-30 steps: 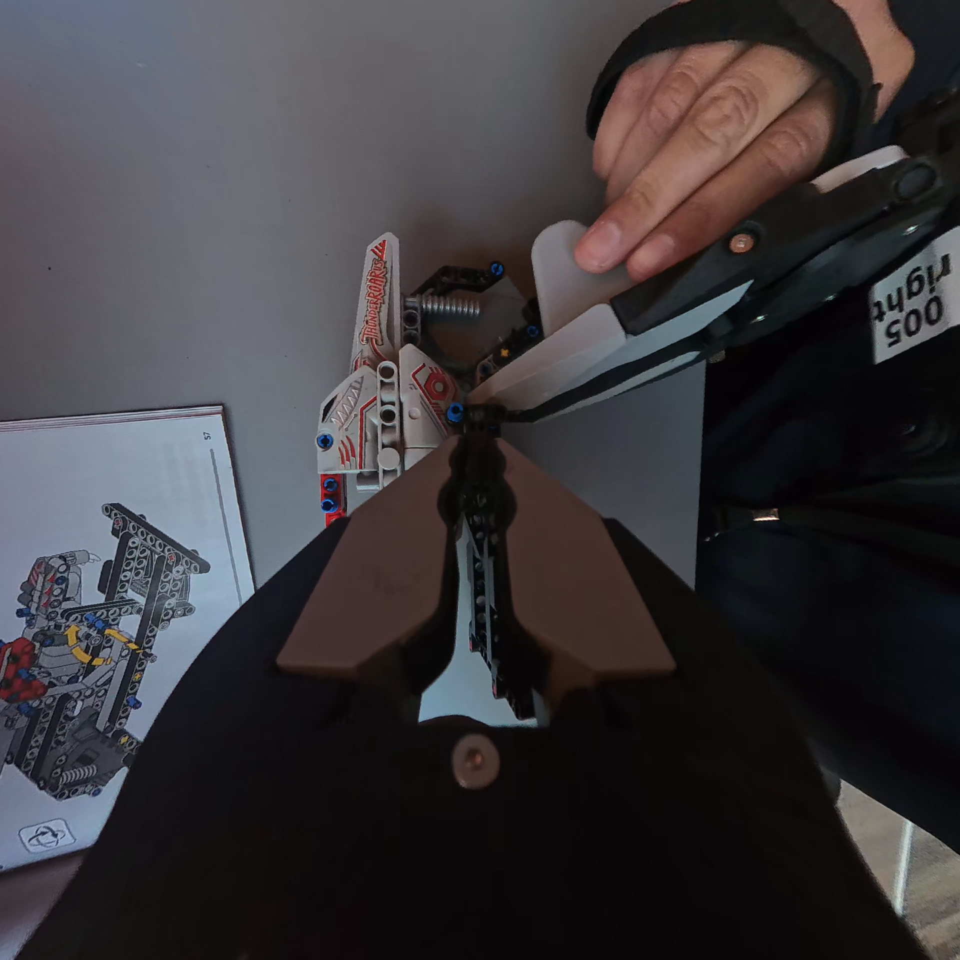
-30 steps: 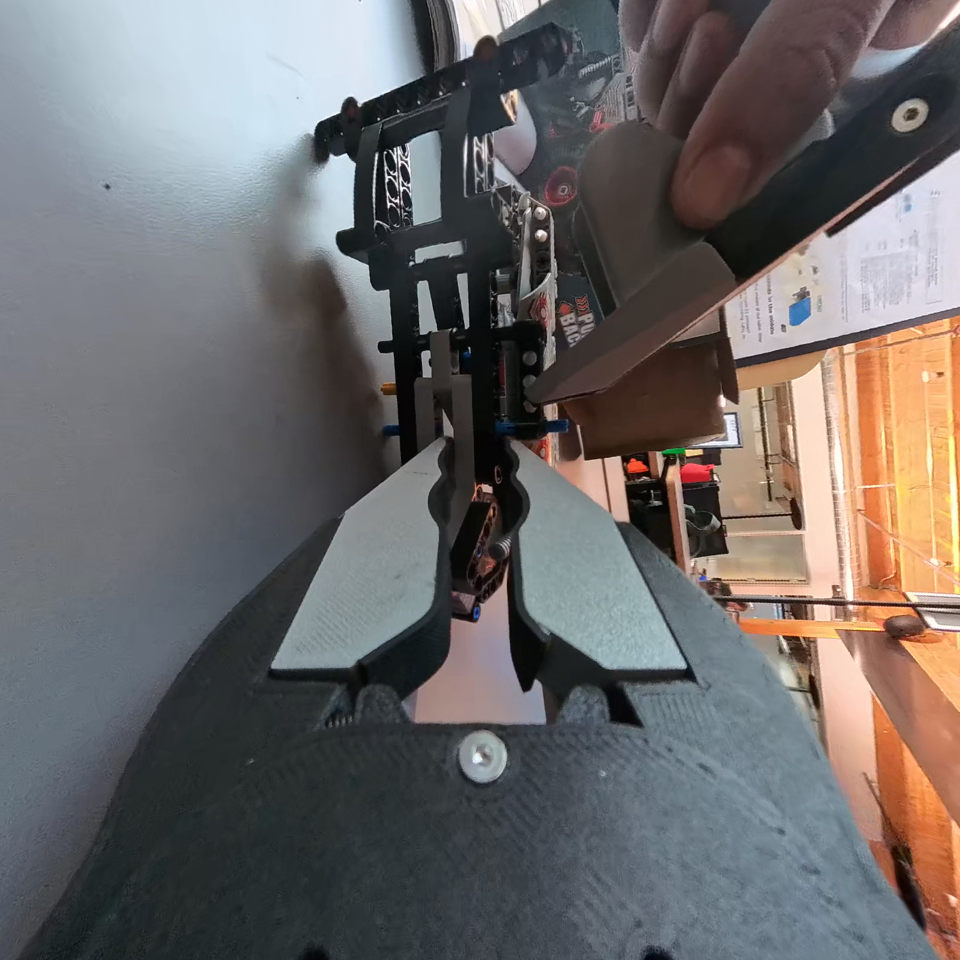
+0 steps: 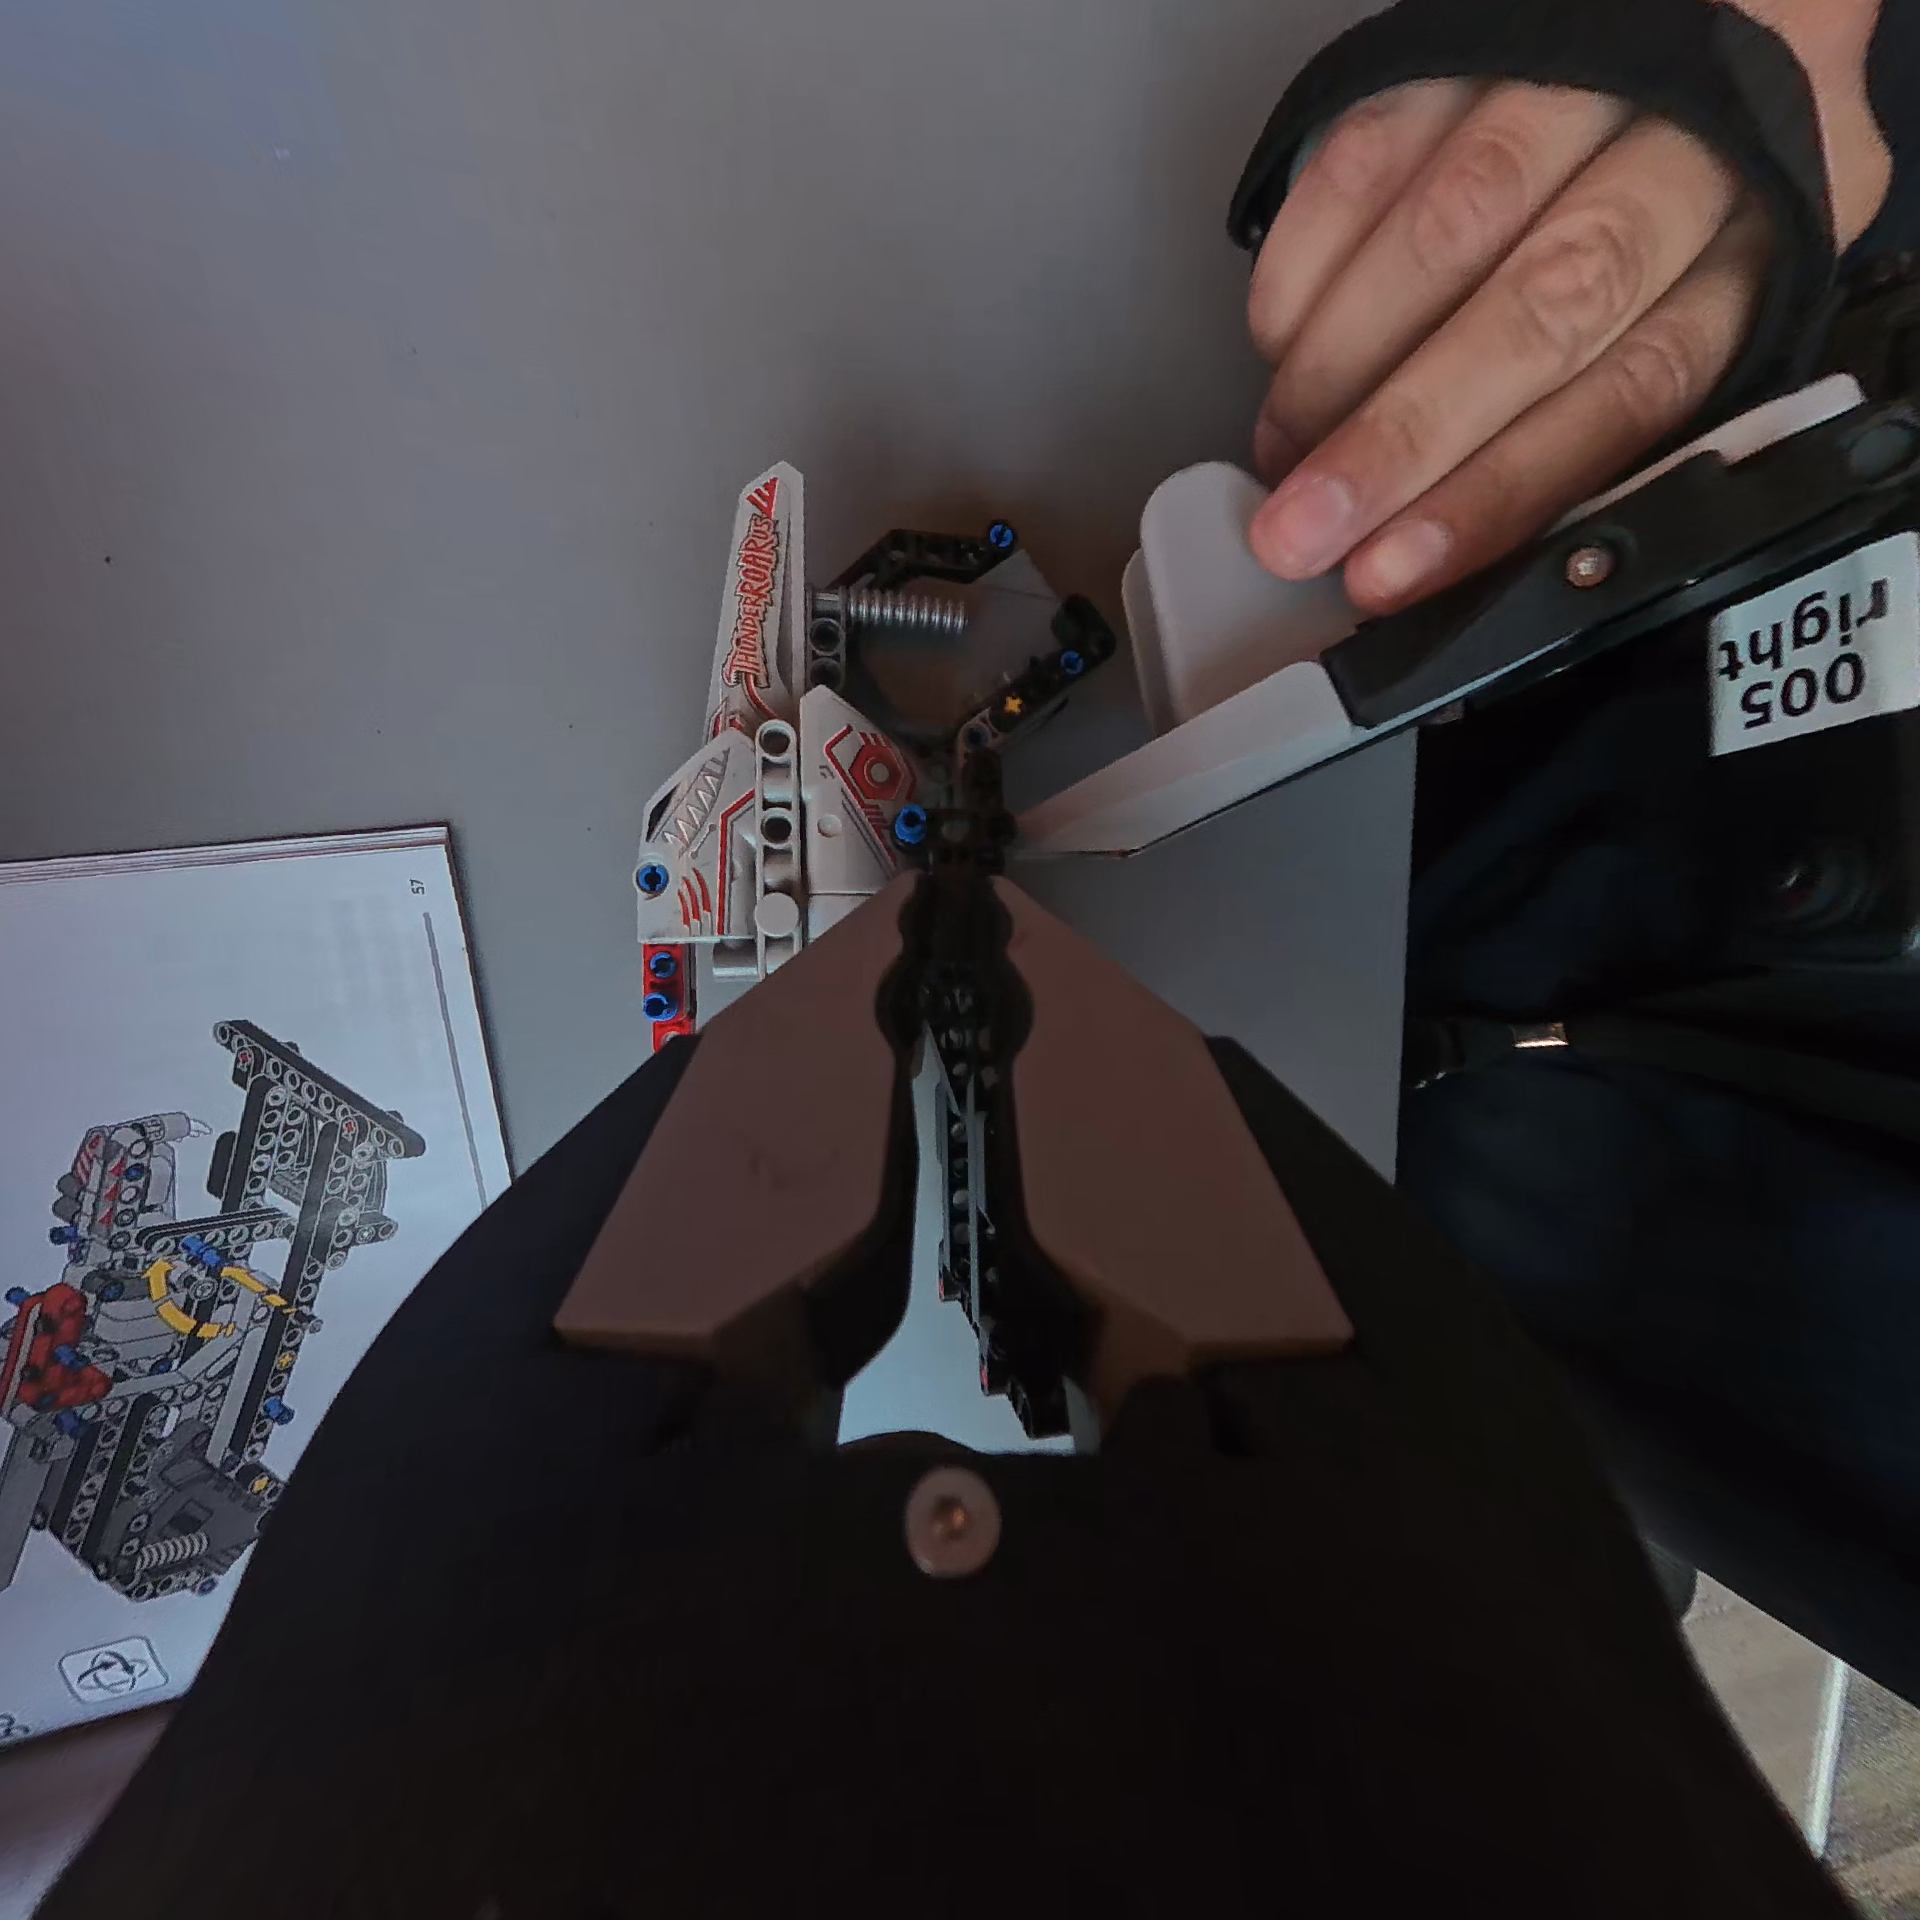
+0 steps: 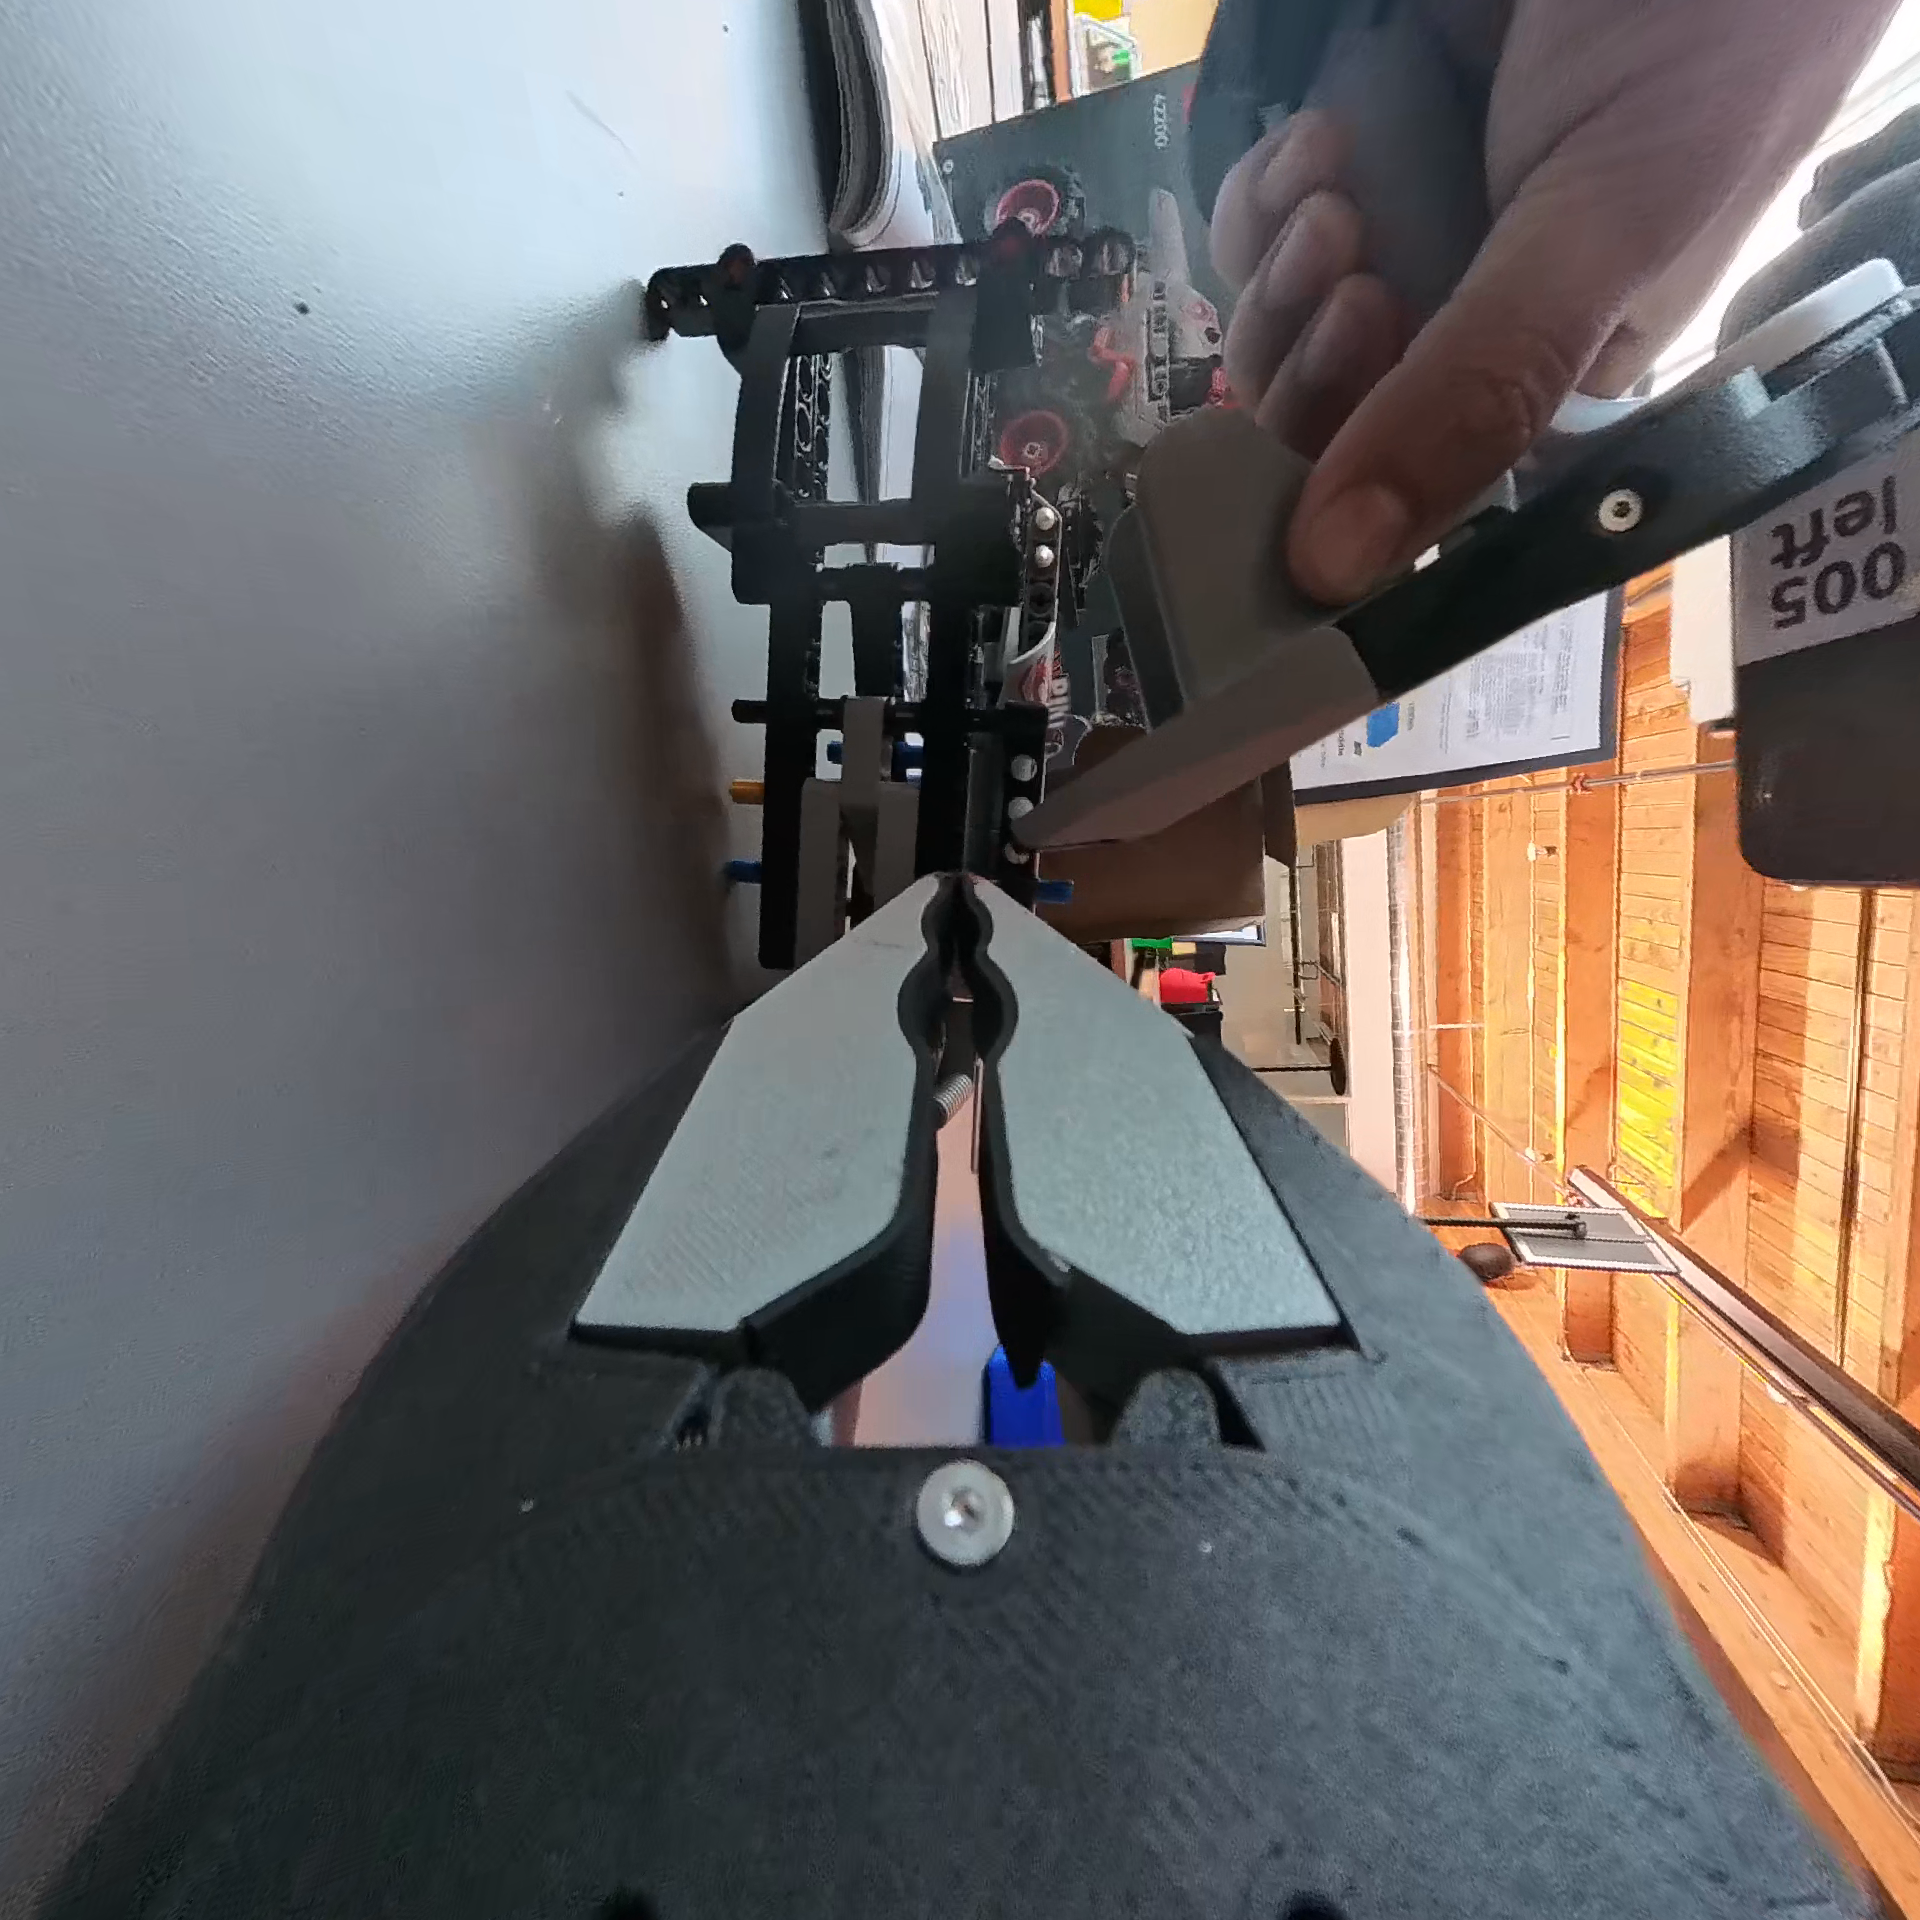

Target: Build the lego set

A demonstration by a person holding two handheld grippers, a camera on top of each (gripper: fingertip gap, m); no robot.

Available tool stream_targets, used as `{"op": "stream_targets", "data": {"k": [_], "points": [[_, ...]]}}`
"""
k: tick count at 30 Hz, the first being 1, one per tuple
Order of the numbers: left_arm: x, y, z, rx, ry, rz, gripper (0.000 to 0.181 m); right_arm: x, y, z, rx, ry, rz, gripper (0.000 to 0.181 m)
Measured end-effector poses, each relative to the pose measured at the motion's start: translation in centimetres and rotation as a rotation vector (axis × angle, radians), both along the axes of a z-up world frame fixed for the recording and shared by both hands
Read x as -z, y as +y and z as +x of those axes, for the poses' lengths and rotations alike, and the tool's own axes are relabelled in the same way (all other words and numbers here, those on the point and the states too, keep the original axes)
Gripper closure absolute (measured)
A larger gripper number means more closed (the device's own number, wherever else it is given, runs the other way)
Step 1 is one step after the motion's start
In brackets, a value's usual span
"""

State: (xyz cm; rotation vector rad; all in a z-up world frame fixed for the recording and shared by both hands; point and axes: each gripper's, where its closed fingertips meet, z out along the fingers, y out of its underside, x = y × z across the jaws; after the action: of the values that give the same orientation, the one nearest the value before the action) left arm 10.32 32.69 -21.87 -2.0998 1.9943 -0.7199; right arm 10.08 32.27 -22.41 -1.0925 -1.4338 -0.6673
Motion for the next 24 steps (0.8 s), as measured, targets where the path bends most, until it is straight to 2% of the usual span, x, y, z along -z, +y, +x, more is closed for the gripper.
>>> {"op": "stream_targets", "data": {"k": [15, 18, 24], "points": [[0.0, -0.3, 0.4, 0.019, 0.005, 0.015, 0.177, -0.6, 0.6, -0.3, 0.032, -0.014, 0.061, 0.181], [0.0, 0.0, 0.3, 0.019, 0.010, 0.023, 0.179, -0.4, -0.3, -0.5, -0.021, 0.005, 0.034, 0.181], [0.0, -0.2, 0.1, 0.010, 0.002, 0.000, 0.176, -1.0, -0.1, 1.5, -0.020, 0.084, -0.015, 0.181]]}}
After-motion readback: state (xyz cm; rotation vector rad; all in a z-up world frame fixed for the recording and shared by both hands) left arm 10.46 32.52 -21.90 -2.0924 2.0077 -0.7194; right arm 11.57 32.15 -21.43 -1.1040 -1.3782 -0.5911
